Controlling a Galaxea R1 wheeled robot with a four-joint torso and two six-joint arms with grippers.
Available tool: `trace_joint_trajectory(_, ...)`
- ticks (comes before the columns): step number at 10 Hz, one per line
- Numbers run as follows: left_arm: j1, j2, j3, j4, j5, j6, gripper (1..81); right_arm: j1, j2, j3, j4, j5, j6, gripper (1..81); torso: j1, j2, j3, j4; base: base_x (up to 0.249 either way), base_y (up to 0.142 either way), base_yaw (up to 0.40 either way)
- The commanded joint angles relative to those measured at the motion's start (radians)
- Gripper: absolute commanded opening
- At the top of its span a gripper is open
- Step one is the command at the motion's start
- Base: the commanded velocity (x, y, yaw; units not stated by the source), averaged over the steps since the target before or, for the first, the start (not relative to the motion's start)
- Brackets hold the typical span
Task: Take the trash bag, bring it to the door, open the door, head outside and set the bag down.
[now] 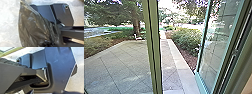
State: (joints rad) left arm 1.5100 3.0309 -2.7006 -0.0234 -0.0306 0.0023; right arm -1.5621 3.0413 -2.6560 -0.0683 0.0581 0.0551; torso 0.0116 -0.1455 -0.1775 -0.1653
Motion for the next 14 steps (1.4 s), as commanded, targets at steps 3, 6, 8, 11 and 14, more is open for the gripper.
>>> trace_joint_trajectory(3, -0.049, 0.004, 0.007, 0.008, 0.052, 0.007, 1.0, 0.038, 0.006, 0.008, -0.004, -0.05, -0.003, 81.1, 0.0, 0.0, 0.0, 0.0, 0.0, 0.0, 0.0)
trace_joint_trajectory(6, -0.047, 0.005, 0.004, 0.01, 0.049, 0.007, 1.0, 0.038, 0.006, 0.008, -0.002, -0.05, -0.003, 81.1, 0.0, 0.0, 0.0, 0.0, 0.0, 0.0, 0.0)
trace_joint_trajectory(8, -0.047, 0.005, 0.002, 0.01, 0.049, 0.007, 1.0, 0.038, 0.006, 0.008, -0.001, -0.05, -0.001, 81.1, 0.0, 0.0, 0.0, 0.105, 0.0, 0.0, 0.0)
trace_joint_trajectory(11, -0.047, 0.005, 0.002, 0.011, 0.049, 0.007, 1.0, 0.036, 0.004, 0.008, 0.001, -0.05, 0.0, 81.1, 0.0, 0.0, 0.0, 0.082, 0.0, 0.0, 0.0)
trace_joint_trajectory(14, -0.049, 0.004, 0.002, 0.013, 0.048, 0.007, 1.0, 0.036, 0.006, 0.008, 0.001, -0.05, -0.001, 81.1, 0.0, 0.0, 0.0, 0.1, 0.0, 0.0, 0.0)
